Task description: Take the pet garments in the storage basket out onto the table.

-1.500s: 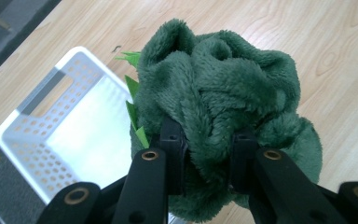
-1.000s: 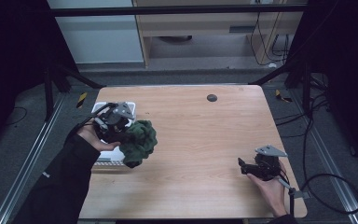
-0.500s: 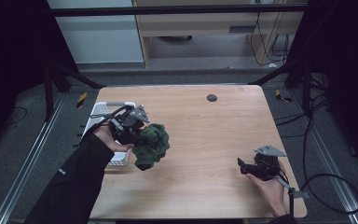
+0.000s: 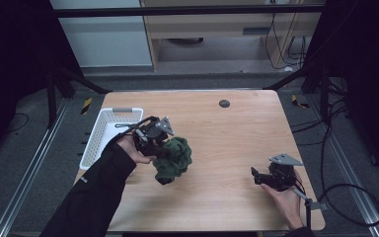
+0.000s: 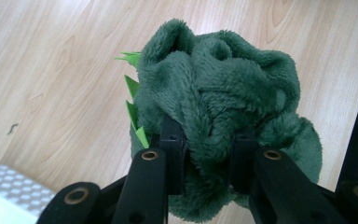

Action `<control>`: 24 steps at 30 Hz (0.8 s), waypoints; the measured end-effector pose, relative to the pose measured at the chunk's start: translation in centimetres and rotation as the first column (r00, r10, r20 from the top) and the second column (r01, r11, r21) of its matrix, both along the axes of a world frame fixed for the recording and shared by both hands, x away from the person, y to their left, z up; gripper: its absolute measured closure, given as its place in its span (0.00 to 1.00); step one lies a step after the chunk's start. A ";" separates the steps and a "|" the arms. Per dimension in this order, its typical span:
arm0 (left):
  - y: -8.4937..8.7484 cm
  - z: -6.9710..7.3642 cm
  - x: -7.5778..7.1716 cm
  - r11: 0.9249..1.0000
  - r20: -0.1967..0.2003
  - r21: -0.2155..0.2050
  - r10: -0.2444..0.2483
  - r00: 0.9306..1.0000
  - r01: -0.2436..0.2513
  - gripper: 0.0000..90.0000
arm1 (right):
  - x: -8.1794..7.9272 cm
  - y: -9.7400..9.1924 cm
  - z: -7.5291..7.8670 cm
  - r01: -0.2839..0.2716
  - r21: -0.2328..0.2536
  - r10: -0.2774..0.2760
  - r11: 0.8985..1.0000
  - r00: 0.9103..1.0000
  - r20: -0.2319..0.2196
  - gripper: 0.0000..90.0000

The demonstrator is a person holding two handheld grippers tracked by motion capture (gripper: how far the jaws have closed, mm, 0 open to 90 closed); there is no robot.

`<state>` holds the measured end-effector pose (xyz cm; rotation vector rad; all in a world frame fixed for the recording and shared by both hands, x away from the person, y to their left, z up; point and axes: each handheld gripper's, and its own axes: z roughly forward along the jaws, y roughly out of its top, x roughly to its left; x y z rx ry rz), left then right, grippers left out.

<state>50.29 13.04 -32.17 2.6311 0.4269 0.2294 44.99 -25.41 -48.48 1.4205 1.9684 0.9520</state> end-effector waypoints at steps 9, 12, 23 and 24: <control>-1.8 -1.7 0.6 1.000 -0.029 0.000 -0.028 0.999 0.028 0.81 | 0.0 0.1 0.0 0.000 0.007 0.000 1.000 1.000 -0.005 0.14; -2.3 -2.2 0.7 0.999 -0.038 -0.006 -0.039 0.999 0.038 0.81 | 0.0 0.1 0.0 -0.001 0.004 0.001 1.000 1.000 -0.007 0.14; -3.9 -4.3 1.3 0.998 -0.059 0.031 -0.052 0.997 0.054 0.81 | 0.0 0.1 0.0 -0.002 0.009 0.002 1.000 1.000 -0.006 0.14; -4.1 -4.4 1.3 0.998 -0.063 0.031 -0.054 0.997 0.056 0.81 | 0.0 0.1 0.0 -0.002 0.009 0.002 1.000 1.000 -0.006 0.14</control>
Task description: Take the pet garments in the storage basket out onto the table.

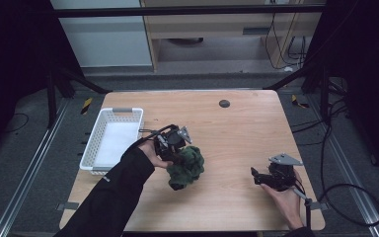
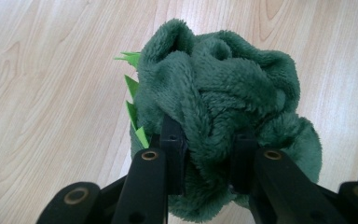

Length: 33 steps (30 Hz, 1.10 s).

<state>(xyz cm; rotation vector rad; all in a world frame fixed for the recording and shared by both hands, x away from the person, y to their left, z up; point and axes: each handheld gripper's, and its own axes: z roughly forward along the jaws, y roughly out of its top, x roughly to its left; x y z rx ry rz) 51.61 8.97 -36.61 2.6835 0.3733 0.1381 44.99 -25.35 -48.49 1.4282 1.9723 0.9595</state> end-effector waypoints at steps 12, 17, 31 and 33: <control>-1.6 -1.3 0.5 1.000 -0.006 0.023 -0.014 1.000 0.014 0.81 | 0.0 -0.1 0.0 0.000 -0.001 0.000 1.000 1.000 0.003 0.14; -2.0 -1.8 0.5 0.999 -0.010 0.030 -0.019 1.000 0.019 0.80 | 0.0 -0.1 0.0 -0.002 -0.001 0.002 1.000 1.000 0.003 0.14; -3.0 -4.1 0.4 0.998 -0.038 0.055 -0.033 0.999 0.035 0.79 | 0.0 -0.1 0.0 -0.001 0.001 0.001 1.000 1.000 -0.001 0.14; -3.1 -4.3 0.4 0.998 -0.037 0.055 -0.038 0.999 0.040 0.78 | 0.0 0.0 0.0 -0.003 0.001 0.003 1.000 1.000 0.001 0.14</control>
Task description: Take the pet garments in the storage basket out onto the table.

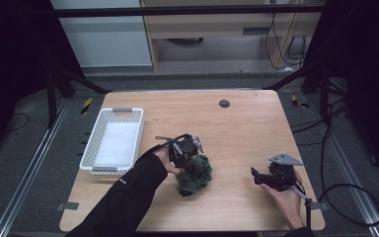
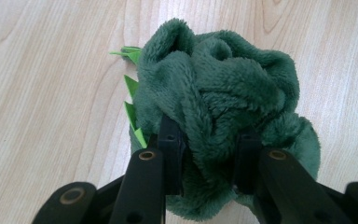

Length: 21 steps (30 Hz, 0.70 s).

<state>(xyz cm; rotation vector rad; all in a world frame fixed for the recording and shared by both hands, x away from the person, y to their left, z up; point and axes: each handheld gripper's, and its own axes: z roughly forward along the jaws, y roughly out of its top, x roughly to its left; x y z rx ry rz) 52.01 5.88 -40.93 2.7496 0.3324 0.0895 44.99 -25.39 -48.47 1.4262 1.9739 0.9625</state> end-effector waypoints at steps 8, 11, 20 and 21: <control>-0.1 -0.2 0.0 1.000 0.004 0.001 -0.004 1.000 0.004 0.74 | 0.0 0.0 0.0 -0.001 -0.003 0.001 1.000 1.000 -0.001 0.14; -0.1 -0.1 0.0 1.000 0.006 0.001 0.001 1.000 -0.001 0.69 | 0.0 0.0 0.0 -0.001 -0.005 0.001 1.000 1.000 0.002 0.14; 0.5 0.5 -0.3 1.000 0.015 -0.021 0.011 1.000 -0.010 0.58 | 0.0 0.0 0.0 0.005 0.003 -0.005 1.000 1.000 -0.003 0.14; 0.6 0.7 -0.3 1.000 0.020 -0.028 0.013 1.000 -0.013 0.58 | 0.0 0.0 0.0 0.002 0.001 -0.002 1.000 1.000 -0.002 0.14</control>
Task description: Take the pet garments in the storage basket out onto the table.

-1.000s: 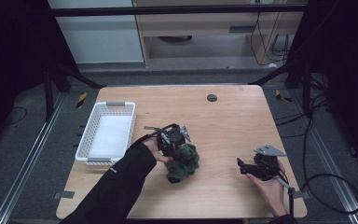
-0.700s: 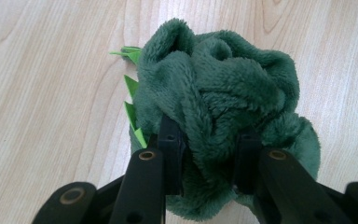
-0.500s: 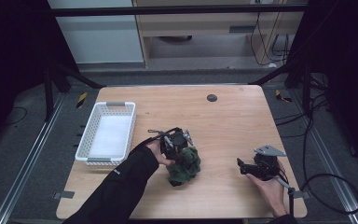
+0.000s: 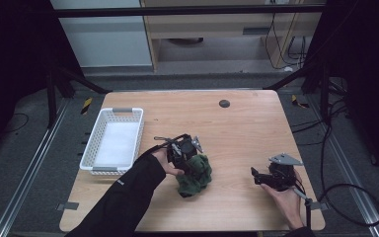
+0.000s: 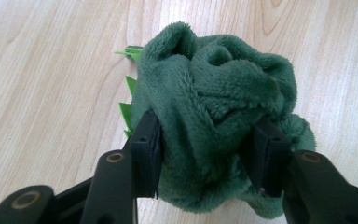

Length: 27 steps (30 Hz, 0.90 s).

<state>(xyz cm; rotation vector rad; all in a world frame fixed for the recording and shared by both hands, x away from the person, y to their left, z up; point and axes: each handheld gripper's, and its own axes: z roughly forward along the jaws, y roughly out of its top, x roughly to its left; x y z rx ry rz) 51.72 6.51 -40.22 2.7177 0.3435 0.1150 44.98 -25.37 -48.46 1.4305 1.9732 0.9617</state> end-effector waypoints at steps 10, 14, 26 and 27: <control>1.8 2.1 -0.4 0.995 0.038 -0.098 0.037 0.999 -0.034 0.46 | 0.0 0.0 0.0 0.000 -0.004 0.000 1.000 1.000 0.001 0.14; 2.6 2.7 -0.9 0.988 0.055 -0.149 0.059 0.997 -0.050 0.39 | 0.0 0.0 0.0 0.004 -0.003 -0.004 1.000 1.000 -0.001 0.14; 4.8 3.7 -1.9 0.943 0.058 -0.288 0.189 0.980 -0.164 0.32 | 0.0 0.0 0.0 0.002 -0.009 -0.002 1.000 1.000 -0.001 0.14; 5.0 3.7 -1.9 0.938 0.057 -0.300 0.201 0.978 -0.176 0.32 | 0.0 0.0 0.0 0.003 -0.008 -0.003 1.000 1.000 -0.002 0.14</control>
